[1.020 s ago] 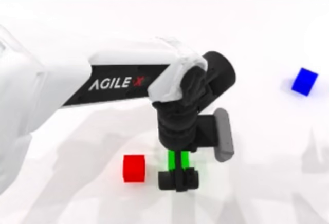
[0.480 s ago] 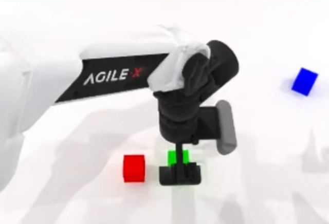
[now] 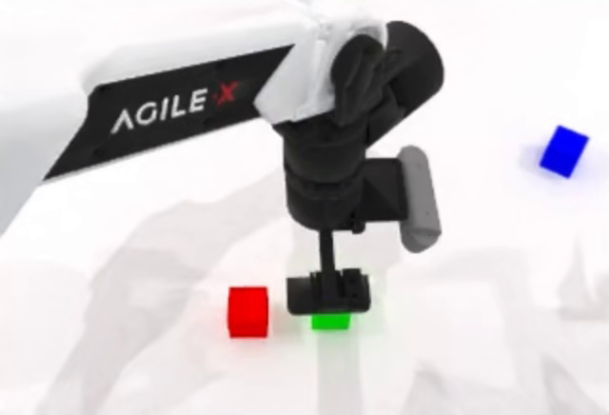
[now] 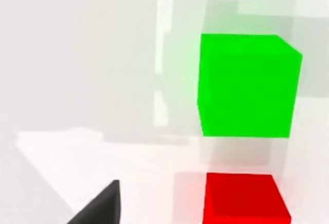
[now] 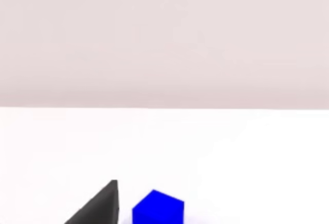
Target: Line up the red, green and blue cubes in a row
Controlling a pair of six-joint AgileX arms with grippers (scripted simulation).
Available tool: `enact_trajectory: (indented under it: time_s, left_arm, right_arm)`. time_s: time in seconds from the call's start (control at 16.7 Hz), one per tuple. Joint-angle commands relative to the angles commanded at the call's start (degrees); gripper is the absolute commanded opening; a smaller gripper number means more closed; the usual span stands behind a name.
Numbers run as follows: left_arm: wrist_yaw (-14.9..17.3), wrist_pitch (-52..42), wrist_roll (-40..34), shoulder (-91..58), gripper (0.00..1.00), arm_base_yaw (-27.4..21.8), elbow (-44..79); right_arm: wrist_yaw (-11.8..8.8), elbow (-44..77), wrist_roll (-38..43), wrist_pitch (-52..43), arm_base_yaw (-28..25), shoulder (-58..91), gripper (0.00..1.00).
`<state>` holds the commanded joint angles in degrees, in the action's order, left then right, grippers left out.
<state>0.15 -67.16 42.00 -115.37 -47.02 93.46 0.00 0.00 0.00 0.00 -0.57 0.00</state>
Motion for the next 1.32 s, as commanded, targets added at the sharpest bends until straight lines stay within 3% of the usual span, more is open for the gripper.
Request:
enact_trajectory:
  time_s: [0.24, 0.54, 1.32]
  left_arm:
    - [-0.1, 1.3, -0.5, 1.1, 1.00, 0.5, -1.5]
    - [-0.8, 9.5, -5.1, 13.5, 1.00, 7.2, -13.1]
    - [-1.0, 44.3, -29.1, 81.7, 1.00, 36.1, -70.6]
  right_arm:
    - [-0.1, 1.7, -0.9, -1.3, -0.2, 1.7, 1.00]
    - [-0.3, 16.3, -7.8, -11.0, -1.0, 16.6, 1.00]
    - [0.4, 86.7, -38.6, -56.2, -3.3, 99.4, 1.00]
